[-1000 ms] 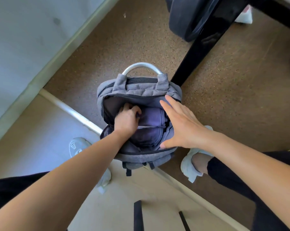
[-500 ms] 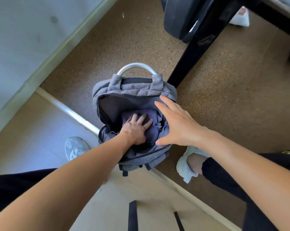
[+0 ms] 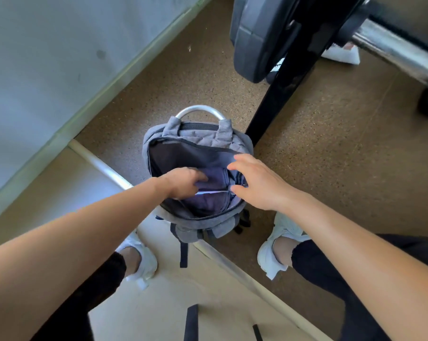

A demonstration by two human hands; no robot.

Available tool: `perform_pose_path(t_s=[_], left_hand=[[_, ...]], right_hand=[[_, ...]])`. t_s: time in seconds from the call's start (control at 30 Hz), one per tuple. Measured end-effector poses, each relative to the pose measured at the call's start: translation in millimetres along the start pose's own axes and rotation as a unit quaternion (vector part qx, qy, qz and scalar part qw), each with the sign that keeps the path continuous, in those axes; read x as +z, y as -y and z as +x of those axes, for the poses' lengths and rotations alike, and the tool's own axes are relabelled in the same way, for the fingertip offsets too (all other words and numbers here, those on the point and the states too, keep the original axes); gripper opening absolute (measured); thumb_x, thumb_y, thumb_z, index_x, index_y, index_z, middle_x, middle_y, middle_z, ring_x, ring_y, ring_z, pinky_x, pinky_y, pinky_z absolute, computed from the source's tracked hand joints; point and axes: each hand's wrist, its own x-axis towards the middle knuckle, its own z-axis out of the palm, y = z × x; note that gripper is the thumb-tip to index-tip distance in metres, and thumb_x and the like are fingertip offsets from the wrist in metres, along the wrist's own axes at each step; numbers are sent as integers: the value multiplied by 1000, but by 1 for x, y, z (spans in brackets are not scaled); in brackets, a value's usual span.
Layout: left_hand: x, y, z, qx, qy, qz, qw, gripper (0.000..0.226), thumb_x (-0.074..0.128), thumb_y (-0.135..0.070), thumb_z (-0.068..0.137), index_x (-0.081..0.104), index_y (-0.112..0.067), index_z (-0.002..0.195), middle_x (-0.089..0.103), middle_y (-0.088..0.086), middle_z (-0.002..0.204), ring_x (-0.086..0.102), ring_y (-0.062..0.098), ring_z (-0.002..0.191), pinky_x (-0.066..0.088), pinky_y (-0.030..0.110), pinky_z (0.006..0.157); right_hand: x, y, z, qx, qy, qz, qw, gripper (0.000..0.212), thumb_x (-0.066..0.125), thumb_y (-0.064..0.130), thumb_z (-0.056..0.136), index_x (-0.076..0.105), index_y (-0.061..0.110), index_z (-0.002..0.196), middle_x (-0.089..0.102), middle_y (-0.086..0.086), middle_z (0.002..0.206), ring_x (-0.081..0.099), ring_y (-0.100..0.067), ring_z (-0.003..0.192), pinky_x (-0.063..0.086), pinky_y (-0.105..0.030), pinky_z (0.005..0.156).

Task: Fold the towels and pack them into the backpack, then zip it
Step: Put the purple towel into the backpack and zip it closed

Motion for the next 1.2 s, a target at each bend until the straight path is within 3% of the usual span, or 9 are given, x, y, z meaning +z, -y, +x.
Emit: perform_pose_path(t_s=[0.1,0.23,0.47,0.57,0.7,0.87,1.0,1.1,1.2], left_hand=[[-19,9,-40,9,-36,30,999,50,52,-6,88,67,-26,132,69,3,132,62,29,122,47,34,101],[-41,23,-95,-6,-73,12,997,49,50,-1,87,72,-27,122,74,-10,119,67,18,111,49,29,94],[-26,58,-123,-105,-126,-185,969,36,53,2,93,73,-26,105,74,-7,100,70,20,95,52,24,81],[-12,62,-108,-142,-138,-266,943,40,49,7,91,71,-23,106,72,3,107,71,29,96,58,36,84],[1,65,-83,-215,-175,-433,858,34,36,6,98,65,-10,106,65,17,117,64,36,83,59,41,71],[9,66,-57,-287,-190,-642,685,19,38,-8,104,57,-6,103,58,19,107,59,38,86,54,46,68],[10,66,-55,-292,-115,-657,686,20,39,-17,106,54,-11,94,53,13,93,53,28,75,44,36,68],[12,69,-51,-239,-167,-606,740,20,44,-9,106,58,-16,117,61,9,103,62,31,94,54,44,87],[7,67,-56,-218,-217,-612,729,22,43,-14,106,63,-21,111,60,2,96,59,21,84,54,42,83]], right_hand=[[-10,5,-4,9,5,8,1000,34,49,9,99,63,22,128,56,-2,132,53,-24,120,42,-33,93],[-23,12,-14,5,65,-8,998,39,46,5,94,67,25,119,48,18,86,51,-16,92,36,-19,63],[-13,32,-33,-74,160,-56,983,36,70,20,81,67,32,115,62,15,115,57,-6,105,47,-32,96],[0,32,-25,-107,104,-90,985,10,71,29,84,64,32,91,68,11,96,62,-11,92,46,-36,86],[2,30,-12,-89,35,-78,992,20,62,30,94,52,29,76,61,8,77,57,-15,75,41,-33,68],[1,28,6,-34,-82,-64,994,25,56,31,99,45,29,76,55,6,88,54,-21,88,42,-38,81],[-4,21,22,20,-136,-30,990,17,58,29,98,54,24,82,56,7,89,55,-19,88,46,-38,81],[-2,17,28,30,-71,28,997,16,61,26,95,58,22,79,60,7,76,58,-19,77,50,-39,75],[7,19,29,20,10,17,1000,19,62,23,92,56,25,73,60,7,74,57,-16,75,49,-38,73]])
